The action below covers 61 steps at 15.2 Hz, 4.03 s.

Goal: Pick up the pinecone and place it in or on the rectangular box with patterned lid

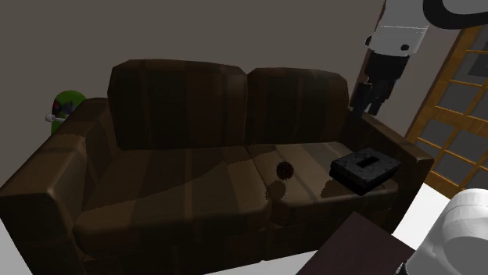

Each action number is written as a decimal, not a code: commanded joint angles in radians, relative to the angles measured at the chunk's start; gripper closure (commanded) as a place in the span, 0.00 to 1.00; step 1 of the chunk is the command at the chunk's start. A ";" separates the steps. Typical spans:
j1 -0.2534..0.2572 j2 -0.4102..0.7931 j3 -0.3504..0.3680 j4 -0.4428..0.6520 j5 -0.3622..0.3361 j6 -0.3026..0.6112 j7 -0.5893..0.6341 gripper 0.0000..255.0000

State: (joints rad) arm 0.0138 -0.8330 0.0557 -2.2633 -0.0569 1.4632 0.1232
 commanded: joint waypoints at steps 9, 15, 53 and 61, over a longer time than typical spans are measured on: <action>-0.035 0.205 -0.043 -0.050 -0.023 0.227 0.004 0.00; -0.059 0.397 -0.075 -0.034 -0.034 0.380 0.006 0.00; -0.174 1.417 -0.155 0.510 0.048 0.760 -0.032 0.00; -0.173 1.418 -0.154 0.513 0.048 0.759 -0.032 1.00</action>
State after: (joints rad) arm -0.1582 0.5767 -0.0968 -1.7412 -0.0077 2.2295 0.0913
